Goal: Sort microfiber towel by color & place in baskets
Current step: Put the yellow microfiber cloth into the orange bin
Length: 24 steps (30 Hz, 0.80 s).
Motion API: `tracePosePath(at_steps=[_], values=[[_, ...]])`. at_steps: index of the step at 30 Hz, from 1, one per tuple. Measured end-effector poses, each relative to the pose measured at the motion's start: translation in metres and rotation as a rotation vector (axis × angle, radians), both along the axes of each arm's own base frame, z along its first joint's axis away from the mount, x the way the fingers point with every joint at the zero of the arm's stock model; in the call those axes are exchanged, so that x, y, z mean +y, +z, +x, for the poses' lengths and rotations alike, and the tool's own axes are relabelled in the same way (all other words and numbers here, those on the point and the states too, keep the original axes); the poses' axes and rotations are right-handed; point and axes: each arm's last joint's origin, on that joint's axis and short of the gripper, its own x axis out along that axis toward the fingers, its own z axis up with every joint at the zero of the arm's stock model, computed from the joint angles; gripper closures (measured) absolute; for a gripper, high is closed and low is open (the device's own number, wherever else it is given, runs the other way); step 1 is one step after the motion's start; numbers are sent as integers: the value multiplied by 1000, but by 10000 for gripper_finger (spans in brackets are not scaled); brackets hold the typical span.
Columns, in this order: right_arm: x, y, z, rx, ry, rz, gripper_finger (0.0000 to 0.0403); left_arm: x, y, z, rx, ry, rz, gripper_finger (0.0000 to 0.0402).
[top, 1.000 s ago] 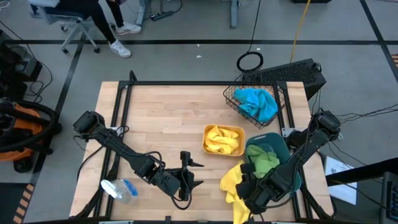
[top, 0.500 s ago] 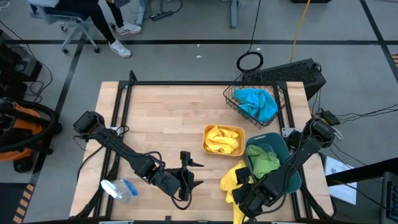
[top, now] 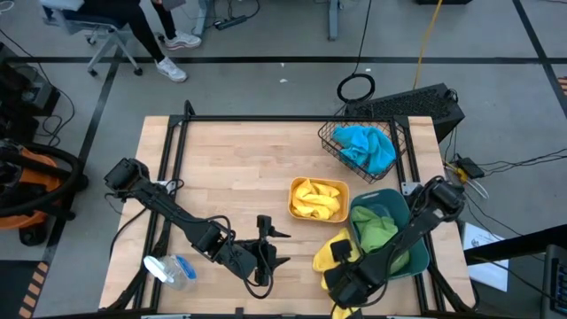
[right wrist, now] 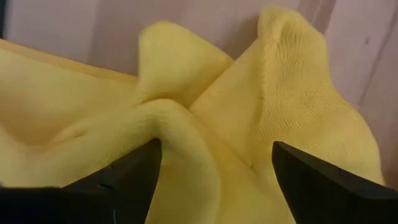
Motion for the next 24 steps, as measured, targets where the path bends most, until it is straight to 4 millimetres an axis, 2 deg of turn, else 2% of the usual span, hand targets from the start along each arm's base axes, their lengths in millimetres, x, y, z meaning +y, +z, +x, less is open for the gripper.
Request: tracePosePath(at_steps=[6, 10, 14, 21, 24], values=[[-4, -20, 8, 66, 21, -21, 110, 0, 0, 0, 0, 0, 0, 100], [-6, -26, 13, 102, 11, 6, 143, 0, 0, 0, 0, 0, 0, 100], [-6, -28, 15, 112, 32, 32, 210, 0, 0, 0, 0, 0, 0, 100], [-7, -27, 16, 100, 87, 24, 372, 0, 0, 0, -1, 0, 0, 100], [-7, -27, 17, 95, 102, 24, 389, 0, 0, 0, -4, 0, -3, 100]])
